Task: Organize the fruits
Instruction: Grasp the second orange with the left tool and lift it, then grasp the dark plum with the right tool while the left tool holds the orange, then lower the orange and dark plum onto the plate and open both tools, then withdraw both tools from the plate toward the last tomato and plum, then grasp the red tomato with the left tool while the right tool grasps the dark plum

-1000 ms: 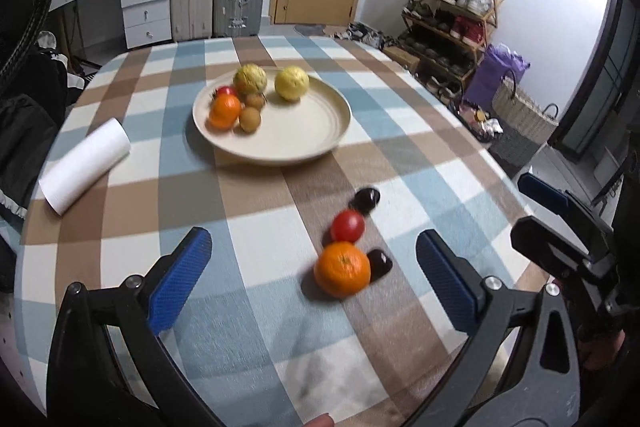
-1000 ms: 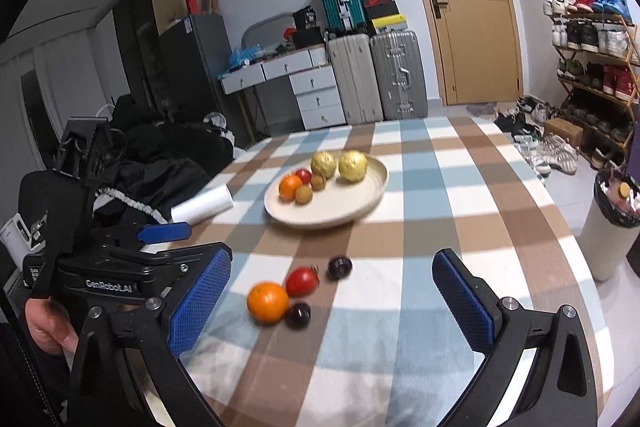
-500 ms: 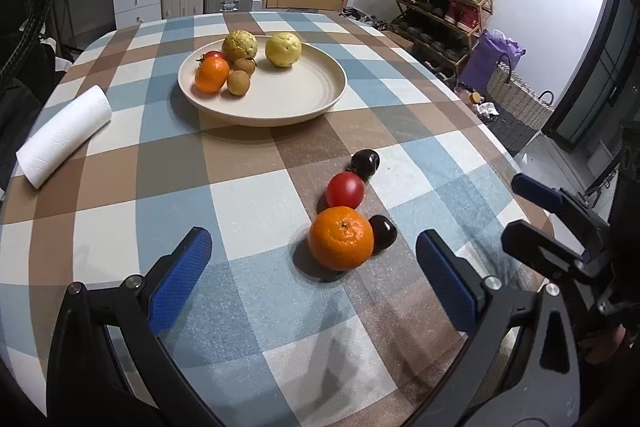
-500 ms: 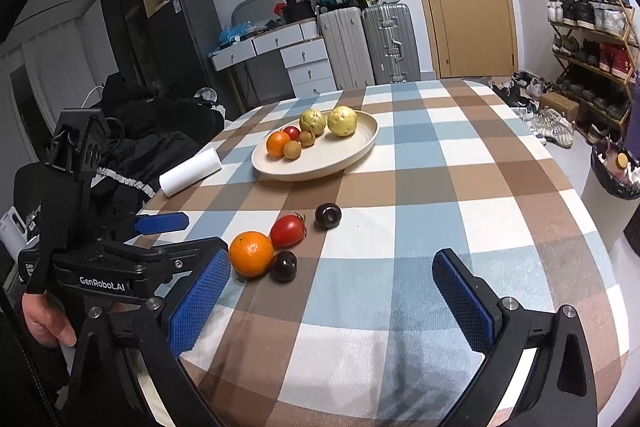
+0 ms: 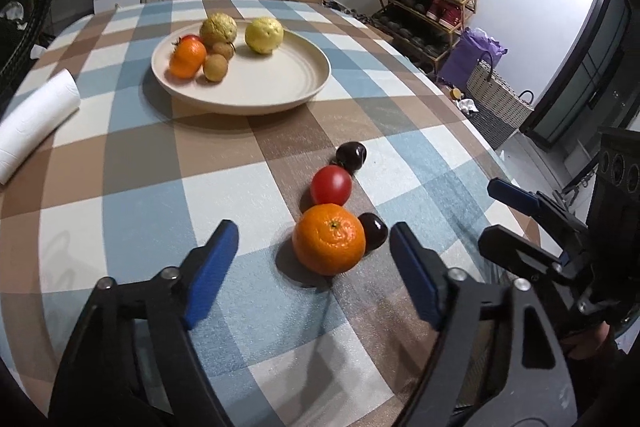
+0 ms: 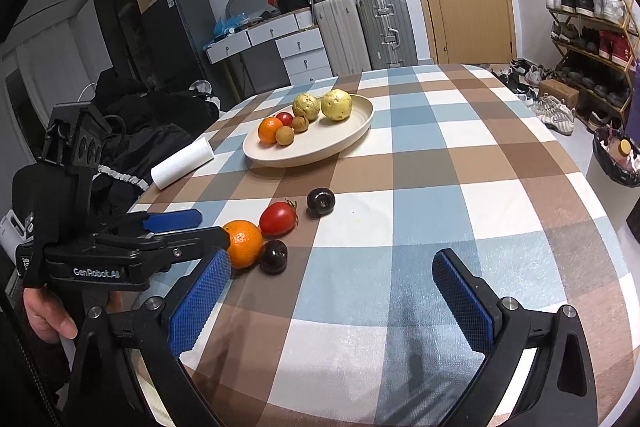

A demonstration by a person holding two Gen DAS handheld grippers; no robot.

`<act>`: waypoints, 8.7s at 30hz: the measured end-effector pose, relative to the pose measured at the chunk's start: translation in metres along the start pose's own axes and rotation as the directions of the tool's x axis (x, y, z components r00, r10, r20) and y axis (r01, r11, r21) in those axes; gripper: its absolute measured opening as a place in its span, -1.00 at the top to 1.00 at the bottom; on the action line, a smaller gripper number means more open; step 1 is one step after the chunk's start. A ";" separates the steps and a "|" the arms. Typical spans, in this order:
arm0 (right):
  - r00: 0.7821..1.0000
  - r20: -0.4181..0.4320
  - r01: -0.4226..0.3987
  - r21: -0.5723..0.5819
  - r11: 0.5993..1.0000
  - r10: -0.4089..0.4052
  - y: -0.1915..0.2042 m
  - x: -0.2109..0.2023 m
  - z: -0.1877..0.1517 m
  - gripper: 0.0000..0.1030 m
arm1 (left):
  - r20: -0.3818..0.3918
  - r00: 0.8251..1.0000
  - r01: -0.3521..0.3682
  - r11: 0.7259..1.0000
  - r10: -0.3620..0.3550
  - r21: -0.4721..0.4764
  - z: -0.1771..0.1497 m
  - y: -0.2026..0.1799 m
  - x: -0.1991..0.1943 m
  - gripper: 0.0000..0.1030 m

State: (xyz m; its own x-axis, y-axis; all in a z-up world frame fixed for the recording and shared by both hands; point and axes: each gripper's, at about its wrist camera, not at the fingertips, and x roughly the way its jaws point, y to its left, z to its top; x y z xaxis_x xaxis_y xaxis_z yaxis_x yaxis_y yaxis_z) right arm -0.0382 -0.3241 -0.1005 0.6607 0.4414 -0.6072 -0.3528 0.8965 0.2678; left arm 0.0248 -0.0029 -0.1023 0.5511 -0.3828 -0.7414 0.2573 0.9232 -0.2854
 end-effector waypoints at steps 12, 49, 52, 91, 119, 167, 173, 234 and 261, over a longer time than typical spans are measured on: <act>1.000 -0.019 0.001 0.006 1.000 -0.001 -0.002 0.007 -0.002 -1.00 | -0.050 0.990 0.129 0.989 -0.133 -0.078 0.000 0.015 0.019 0.24; 0.990 -0.143 -0.032 -0.156 0.987 0.010 0.059 0.065 -0.003 -0.36 | 0.120 0.982 0.166 0.972 -0.148 -0.164 0.005 0.074 -0.057 0.25; 0.990 -0.139 -0.011 -0.171 0.985 -0.013 0.062 0.065 -0.001 -0.24 | 0.126 0.982 0.162 0.971 -0.141 -0.178 0.004 0.082 -0.060 0.25; 0.996 -0.053 -0.069 0.059 0.996 0.072 -0.013 0.089 0.124 0.54 | 0.128 0.991 0.045 0.995 -0.033 -0.088 0.135 0.060 0.033 0.25; 0.967 -0.210 -0.113 0.149 0.982 0.143 -0.039 0.212 0.170 0.53 | 0.025 0.999 -0.022 0.999 0.022 -0.031 0.176 0.063 0.114 0.24; 0.978 0.208 -0.026 0.003 1.000 0.025 -0.005 -0.028 0.093 -0.90 | 0.160 0.975 -0.155 0.988 0.151 0.017 0.082 -0.026 -0.039 -0.96; 0.980 0.198 0.006 -0.005 1.000 -0.005 -0.005 -0.036 0.070 -0.98 | 0.117 0.982 -0.152 0.988 0.147 0.033 0.059 -0.027 -0.029 -0.98; 0.983 -0.155 -0.087 0.042 0.995 0.093 -0.012 0.095 0.055 -0.67 | 0.049 0.996 -0.061 0.988 0.068 -0.139 0.049 0.063 0.000 0.51; 0.973 -0.211 -0.088 0.018 0.996 0.090 0.000 0.114 0.052 0.51 | 0.030 0.997 -0.069 0.985 0.075 -0.160 0.047 0.069 -0.001 0.51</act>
State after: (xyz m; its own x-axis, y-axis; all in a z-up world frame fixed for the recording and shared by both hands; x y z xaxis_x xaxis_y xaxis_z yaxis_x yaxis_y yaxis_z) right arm 0.0715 -0.2724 -0.1308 0.4716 0.5024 -0.7246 -0.3976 0.8547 0.3338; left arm 0.0789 0.0598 -0.0929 0.5925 -0.3132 -0.7422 0.0879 0.9409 -0.3270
